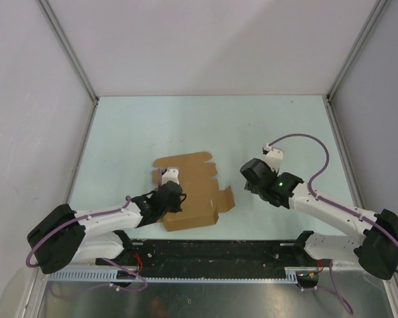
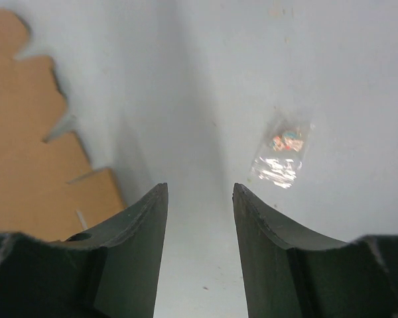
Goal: Fold the paper box
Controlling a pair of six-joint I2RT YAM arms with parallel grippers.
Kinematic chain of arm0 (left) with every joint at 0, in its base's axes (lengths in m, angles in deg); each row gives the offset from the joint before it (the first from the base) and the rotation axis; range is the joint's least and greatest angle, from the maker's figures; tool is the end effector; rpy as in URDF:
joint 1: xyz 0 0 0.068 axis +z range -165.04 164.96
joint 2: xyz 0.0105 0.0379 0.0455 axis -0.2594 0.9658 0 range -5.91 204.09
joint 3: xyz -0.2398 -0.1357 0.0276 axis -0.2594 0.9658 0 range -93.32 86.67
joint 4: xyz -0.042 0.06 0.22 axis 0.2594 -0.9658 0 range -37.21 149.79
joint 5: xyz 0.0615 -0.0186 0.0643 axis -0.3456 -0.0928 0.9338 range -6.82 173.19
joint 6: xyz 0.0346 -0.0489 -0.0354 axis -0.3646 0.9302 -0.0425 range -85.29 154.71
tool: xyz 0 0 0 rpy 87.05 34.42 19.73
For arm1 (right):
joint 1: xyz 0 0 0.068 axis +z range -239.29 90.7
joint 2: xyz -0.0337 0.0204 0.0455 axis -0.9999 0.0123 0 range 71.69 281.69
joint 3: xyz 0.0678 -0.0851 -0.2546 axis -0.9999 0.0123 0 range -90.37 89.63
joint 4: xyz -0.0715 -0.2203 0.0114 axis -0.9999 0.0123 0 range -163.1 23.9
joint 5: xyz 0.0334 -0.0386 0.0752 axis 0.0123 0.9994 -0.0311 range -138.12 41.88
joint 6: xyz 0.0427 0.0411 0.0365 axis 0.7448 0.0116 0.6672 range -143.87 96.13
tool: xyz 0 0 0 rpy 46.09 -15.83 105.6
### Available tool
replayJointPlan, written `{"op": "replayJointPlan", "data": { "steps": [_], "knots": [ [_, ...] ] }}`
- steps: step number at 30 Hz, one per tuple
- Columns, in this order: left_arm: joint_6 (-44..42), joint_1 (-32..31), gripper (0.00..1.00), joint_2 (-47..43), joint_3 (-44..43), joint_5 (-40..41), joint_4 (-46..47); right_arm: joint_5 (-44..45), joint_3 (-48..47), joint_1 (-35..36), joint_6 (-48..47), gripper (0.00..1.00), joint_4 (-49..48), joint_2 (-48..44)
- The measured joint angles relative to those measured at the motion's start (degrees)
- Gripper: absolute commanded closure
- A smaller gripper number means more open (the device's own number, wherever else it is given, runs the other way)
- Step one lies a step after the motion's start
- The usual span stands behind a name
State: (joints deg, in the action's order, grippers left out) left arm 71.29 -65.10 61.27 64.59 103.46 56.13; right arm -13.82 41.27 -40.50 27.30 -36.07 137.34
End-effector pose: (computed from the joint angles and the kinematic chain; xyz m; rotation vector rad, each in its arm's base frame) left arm 0.1387 -0.1352 0.1566 0.1199 2.3715 -0.3035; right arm 0.1566 0.1304 0.2537 0.2758 2.2923 0.1104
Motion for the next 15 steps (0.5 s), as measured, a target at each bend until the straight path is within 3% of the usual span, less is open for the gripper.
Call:
{"op": "replayJointPlan", "data": {
  "steps": [15],
  "knots": [
    [-0.09, 0.00, 0.84, 0.33, 0.00, 0.04, 0.13, -12.90, 8.17, -1.18, -2.82, 0.55, -11.78, 11.63]
  ]
}}
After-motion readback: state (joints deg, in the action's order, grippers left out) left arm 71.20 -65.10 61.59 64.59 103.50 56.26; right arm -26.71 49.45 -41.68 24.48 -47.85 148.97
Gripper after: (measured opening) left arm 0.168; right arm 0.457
